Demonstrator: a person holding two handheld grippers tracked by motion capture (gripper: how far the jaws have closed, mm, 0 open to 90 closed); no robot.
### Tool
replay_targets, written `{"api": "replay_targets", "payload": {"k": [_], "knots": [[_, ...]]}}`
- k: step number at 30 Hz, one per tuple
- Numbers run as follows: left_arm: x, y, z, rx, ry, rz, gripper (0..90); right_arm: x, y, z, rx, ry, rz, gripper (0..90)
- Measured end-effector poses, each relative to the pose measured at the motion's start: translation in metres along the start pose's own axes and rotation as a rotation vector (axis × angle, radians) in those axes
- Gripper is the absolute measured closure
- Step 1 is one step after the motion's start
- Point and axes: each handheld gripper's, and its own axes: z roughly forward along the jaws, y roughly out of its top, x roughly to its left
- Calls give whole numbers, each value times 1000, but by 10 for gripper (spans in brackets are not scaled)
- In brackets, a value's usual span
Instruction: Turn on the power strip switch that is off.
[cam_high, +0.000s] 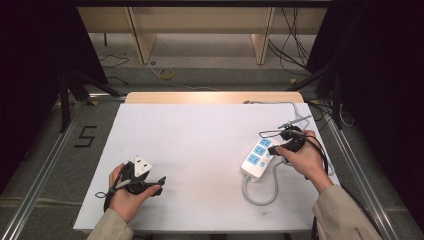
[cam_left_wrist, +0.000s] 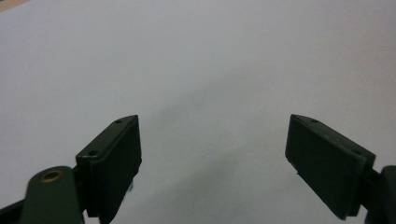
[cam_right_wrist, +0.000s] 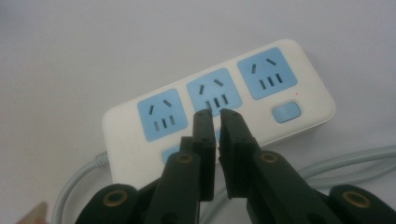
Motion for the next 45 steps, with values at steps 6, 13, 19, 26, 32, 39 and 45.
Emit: {"api": "replay_targets", "payload": {"k": [6, 13, 19, 26, 32, 39, 45], "knots": [[0, 0, 0, 3, -3, -1, 182, 7, -12, 0, -11, 15, -14, 822], [-1, 0, 0, 4, -3, 0, 182, 14, -21, 1, -34, 10, -42, 774], [-1, 0, 0, 6, -1, 1, 182, 17, -26, -2, -55, 5, -53, 741], [-1, 0, 1, 7, -3, 1, 182, 17, -34, -3, -83, 11, -59, 693], [-1, 0, 0, 6, -2, 2, 182, 19, -41, -3, -89, 20, -69, 663], [-2, 0, 0, 6, -2, 2, 182, 23, -52, -2, -110, 35, -85, 629], [-2, 0, 1, 6, 0, 1, 181, 28, -61, -2, -125, 45, -97, 608]]}}
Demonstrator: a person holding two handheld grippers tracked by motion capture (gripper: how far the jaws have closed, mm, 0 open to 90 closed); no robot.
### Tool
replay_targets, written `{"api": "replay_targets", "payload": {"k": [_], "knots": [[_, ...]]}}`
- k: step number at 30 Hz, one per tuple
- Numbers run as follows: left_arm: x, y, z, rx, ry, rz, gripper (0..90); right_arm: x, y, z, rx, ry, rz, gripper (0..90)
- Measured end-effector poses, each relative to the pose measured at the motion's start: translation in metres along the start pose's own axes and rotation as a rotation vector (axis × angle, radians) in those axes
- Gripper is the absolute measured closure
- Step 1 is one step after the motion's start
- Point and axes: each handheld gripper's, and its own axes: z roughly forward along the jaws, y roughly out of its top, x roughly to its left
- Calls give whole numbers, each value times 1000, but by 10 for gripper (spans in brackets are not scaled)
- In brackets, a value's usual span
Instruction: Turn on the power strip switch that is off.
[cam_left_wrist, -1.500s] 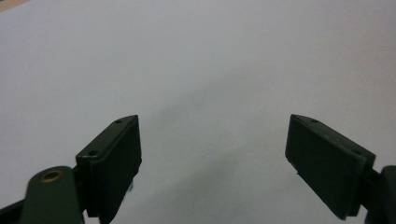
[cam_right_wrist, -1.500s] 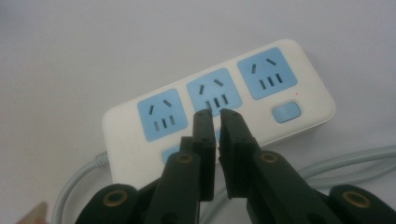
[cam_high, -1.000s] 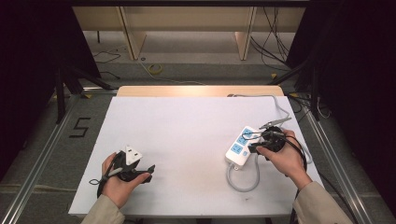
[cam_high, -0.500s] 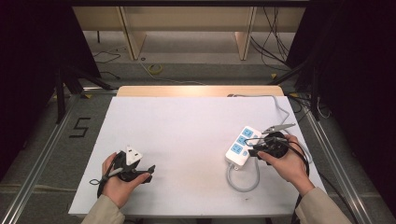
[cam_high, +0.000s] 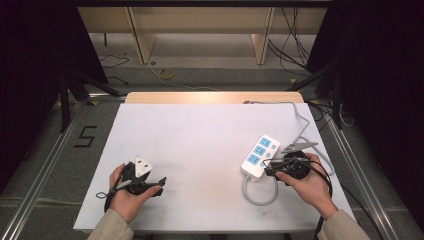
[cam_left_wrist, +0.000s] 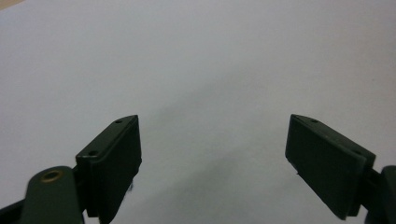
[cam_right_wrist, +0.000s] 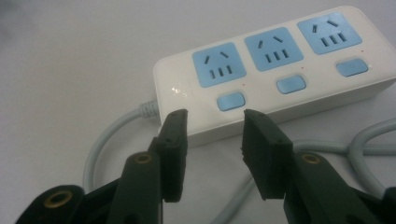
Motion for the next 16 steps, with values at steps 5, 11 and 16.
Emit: {"api": "replay_targets", "payload": {"k": [5, 11, 16], "knots": [[0, 0, 0, 3, -2, 2, 179, 5, -7, -1, -30, 9, 1, 599], [1, -1, 1, 2, 0, -2, 177, 8, -12, 0, -49, 14, 5, 587], [3, -2, 4, 5, 0, -10, 175, 9, -13, 0, -62, 11, 0, 578]]}}
